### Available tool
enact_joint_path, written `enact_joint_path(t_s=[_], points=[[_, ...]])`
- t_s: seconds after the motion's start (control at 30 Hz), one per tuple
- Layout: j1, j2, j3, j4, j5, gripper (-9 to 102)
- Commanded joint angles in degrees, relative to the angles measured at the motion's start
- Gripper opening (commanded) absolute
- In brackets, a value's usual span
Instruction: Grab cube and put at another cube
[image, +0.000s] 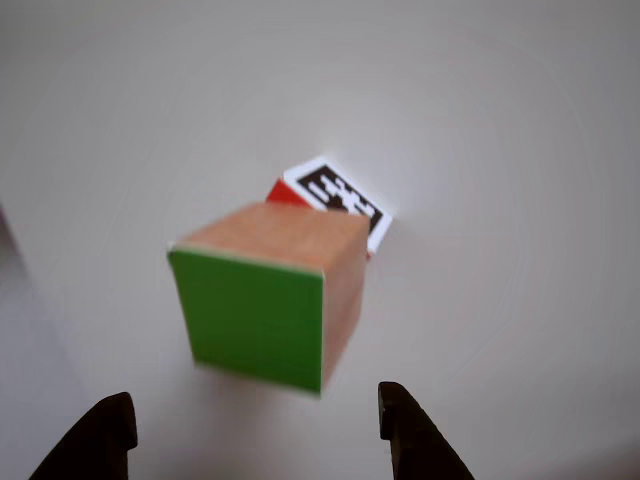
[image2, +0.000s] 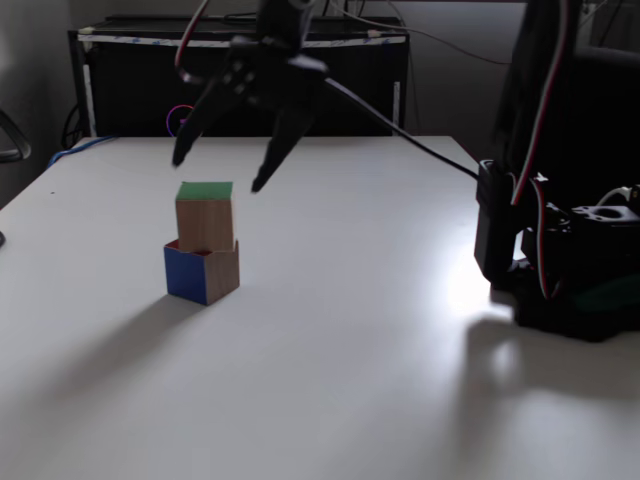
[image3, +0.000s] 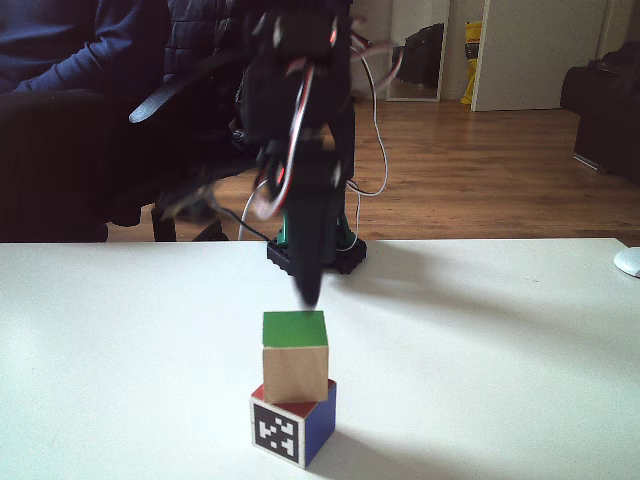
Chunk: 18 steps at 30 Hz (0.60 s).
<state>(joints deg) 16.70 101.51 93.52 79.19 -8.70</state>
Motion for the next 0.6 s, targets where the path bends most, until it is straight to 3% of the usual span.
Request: enact_joint_path(t_s=[0.0, 0.13, 0.3, 0.43, 0.57], points=[[-1.67, 14.94, 5.10, 0.26, 0.70, 38], [-3.43, 32.96, 14.41, -1.67, 2.46, 38], [-7.21, 57.83, 37.62, -13.54, 4.66, 37], [-9.05, 68.64, 52.82, -20.48, 5.45, 32], [-9.23, 83.50, 63.54, -20.83, 5.98, 27]])
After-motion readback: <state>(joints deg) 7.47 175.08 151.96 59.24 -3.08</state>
